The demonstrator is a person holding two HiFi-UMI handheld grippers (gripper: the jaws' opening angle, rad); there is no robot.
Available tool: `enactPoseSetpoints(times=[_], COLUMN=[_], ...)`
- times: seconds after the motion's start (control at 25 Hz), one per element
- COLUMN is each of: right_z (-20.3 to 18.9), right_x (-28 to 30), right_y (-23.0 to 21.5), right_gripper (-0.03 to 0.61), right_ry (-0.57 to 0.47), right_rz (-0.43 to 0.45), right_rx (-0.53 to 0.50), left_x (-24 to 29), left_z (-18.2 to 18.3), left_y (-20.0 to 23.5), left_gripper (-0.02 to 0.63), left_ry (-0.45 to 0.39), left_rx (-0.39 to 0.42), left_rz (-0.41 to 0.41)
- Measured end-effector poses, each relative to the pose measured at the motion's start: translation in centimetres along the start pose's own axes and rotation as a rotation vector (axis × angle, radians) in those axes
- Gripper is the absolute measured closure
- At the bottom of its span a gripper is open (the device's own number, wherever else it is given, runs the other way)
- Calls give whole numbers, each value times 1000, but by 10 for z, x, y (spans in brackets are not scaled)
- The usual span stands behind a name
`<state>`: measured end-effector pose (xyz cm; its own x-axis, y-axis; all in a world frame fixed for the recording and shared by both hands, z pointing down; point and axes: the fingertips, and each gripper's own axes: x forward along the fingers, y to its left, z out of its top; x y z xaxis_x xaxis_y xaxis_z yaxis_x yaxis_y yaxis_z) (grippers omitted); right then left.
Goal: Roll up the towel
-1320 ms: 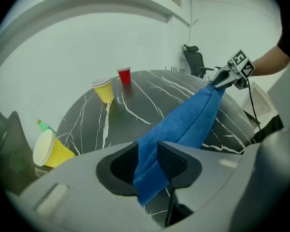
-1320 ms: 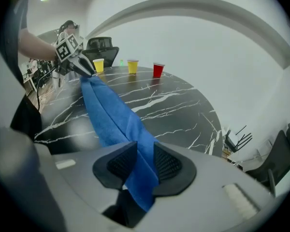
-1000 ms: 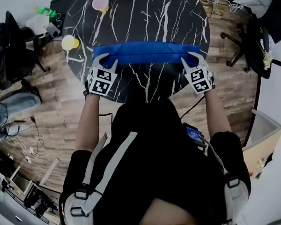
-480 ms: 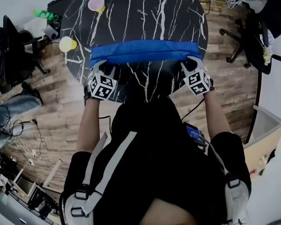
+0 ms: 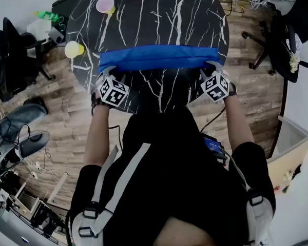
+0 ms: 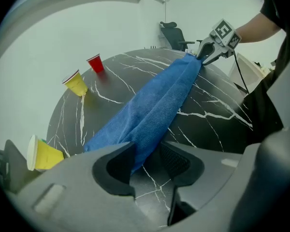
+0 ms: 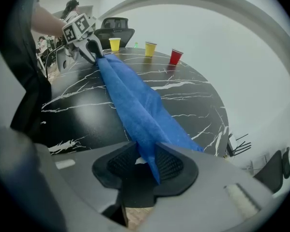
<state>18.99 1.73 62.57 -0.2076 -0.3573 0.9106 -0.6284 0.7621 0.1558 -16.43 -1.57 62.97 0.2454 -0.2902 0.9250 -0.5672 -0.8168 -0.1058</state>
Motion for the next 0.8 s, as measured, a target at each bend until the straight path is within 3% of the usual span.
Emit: enactPoseSetpoints(times=[0.28,0.48,0.8], right_z=[2,1,-2], right_x=[3,5,1], right_y=[-7,-5,4], right_gripper=[511,523,543], right_ry=[34,41,37], right_rz=[-9,-39,-69], right_rx=[-17,-30,-23], left_x=[4,6,0], left_z=[2,1,-4], left_y=[4,13,7], left_gripper=[442,529,551], left_ry=[83,60,40], left_rx=[14,-10,20], left_rz=[-88,-28,-6])
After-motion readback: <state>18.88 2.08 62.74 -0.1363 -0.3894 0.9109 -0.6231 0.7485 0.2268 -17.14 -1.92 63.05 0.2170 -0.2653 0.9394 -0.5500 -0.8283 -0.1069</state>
